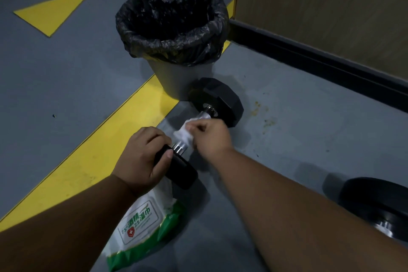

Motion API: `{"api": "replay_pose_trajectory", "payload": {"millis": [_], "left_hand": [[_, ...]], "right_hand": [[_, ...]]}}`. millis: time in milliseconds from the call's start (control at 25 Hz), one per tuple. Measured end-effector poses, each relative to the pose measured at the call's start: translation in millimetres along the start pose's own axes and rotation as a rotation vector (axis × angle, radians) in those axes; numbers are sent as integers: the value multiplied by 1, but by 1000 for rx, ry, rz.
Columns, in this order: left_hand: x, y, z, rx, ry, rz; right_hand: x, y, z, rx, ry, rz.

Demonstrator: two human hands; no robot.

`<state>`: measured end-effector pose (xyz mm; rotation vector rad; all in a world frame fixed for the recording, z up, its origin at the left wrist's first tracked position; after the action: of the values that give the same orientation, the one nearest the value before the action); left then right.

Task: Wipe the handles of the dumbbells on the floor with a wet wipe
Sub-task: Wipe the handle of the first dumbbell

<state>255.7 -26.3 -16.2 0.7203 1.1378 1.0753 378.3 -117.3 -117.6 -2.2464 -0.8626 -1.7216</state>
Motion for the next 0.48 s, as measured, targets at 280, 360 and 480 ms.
{"api": "replay_pose_trajectory", "payload": {"millis": [280, 360, 480], "left_hand": [[-30, -2, -15, -101, 49, 171], [-30, -8, -27, -107, 51, 212], [-36, -12, -33, -122, -40, 220]], "right_hand": [[-13, -11, -15, -3, -59, 39], [-20, -31, -29, 94, -67, 73], [-7, -14, -11, 62, -20, 47]]}}
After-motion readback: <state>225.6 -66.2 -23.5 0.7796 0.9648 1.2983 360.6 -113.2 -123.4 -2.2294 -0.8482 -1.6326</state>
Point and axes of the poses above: each hand's wrist, its own z-axis towards the middle knuckle, its own y-axis out of the back of the hand, x = y × z, the point moved 10 cm from there along z, towards the middle knuckle, and after that the axes turned 2 degrees about -z, right-handed, at the moved point
